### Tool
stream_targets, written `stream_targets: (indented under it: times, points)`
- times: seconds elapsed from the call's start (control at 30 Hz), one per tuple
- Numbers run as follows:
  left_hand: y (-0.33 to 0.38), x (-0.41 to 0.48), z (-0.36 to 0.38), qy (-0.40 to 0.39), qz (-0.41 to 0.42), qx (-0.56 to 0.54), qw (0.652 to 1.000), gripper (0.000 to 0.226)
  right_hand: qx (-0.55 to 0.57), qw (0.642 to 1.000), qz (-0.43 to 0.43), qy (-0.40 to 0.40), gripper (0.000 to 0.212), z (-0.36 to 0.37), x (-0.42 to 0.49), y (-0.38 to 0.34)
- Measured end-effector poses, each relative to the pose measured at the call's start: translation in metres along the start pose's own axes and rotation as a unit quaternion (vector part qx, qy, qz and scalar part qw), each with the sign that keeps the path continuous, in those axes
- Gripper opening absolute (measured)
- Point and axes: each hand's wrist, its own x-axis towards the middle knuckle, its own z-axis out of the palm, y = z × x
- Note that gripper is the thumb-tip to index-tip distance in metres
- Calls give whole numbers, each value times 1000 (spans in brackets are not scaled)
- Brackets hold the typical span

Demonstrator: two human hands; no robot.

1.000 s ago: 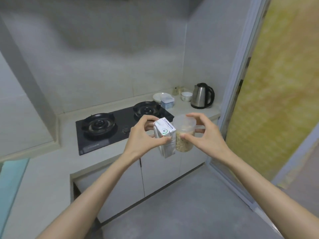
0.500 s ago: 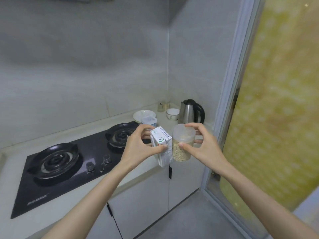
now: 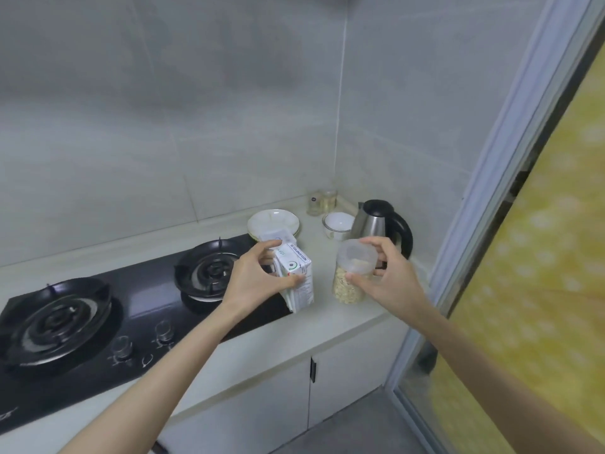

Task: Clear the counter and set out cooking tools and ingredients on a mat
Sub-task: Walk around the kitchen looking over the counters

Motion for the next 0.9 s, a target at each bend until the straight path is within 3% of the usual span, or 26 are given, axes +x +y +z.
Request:
stream_targets:
  times: [0.47, 0.9]
  points:
    - [-69, 232, 26, 21, -48, -44, 998, 61, -109, 993, 44, -33, 66, 59, 241, 59]
    - [-136, 356, 37, 49, -129, -4, 990, 62, -182, 971, 114, -106, 67, 151, 427, 139]
